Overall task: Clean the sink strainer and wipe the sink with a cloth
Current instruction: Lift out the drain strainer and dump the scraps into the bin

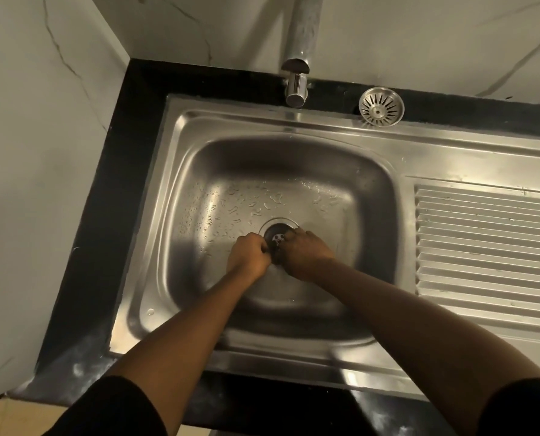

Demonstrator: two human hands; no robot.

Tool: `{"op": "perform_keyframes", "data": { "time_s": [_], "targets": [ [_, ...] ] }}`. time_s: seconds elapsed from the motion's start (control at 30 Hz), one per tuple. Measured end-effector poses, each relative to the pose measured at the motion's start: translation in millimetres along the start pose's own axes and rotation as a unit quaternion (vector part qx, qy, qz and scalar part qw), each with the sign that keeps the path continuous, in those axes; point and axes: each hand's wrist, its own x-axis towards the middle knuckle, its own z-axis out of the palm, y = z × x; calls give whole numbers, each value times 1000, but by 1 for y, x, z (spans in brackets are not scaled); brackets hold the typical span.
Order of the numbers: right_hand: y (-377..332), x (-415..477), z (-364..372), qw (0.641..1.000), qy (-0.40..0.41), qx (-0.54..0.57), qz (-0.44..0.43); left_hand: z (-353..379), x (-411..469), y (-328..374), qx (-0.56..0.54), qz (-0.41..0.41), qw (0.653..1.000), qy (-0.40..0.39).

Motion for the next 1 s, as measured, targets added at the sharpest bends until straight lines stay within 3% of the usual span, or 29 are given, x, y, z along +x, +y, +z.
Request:
{"op": "perform_keyframes", "data": {
  "time_s": [0.37, 0.5, 0.7, 0.87, 1.0],
  "targets": [
    [-26, -18, 4, 992, 0, 122, 41, -34, -13, -13, -28, -10, 999, 35],
    [-22, -26, -6, 974, 48, 197, 95, -47, -28, -14, -76, -1, 995, 60],
    [-20, -69, -40, 870, 165, 436, 162, -71, -72, -6, -178, 37, 979, 95],
    [-42, -126, -68, 753, 189, 613, 146, -84, -128, -5, -251, 65, 955, 145],
    [-62, -174, -81, 719, 188, 663, 96, -87, -186, -7, -299, 85, 932, 185]
  ]
}}
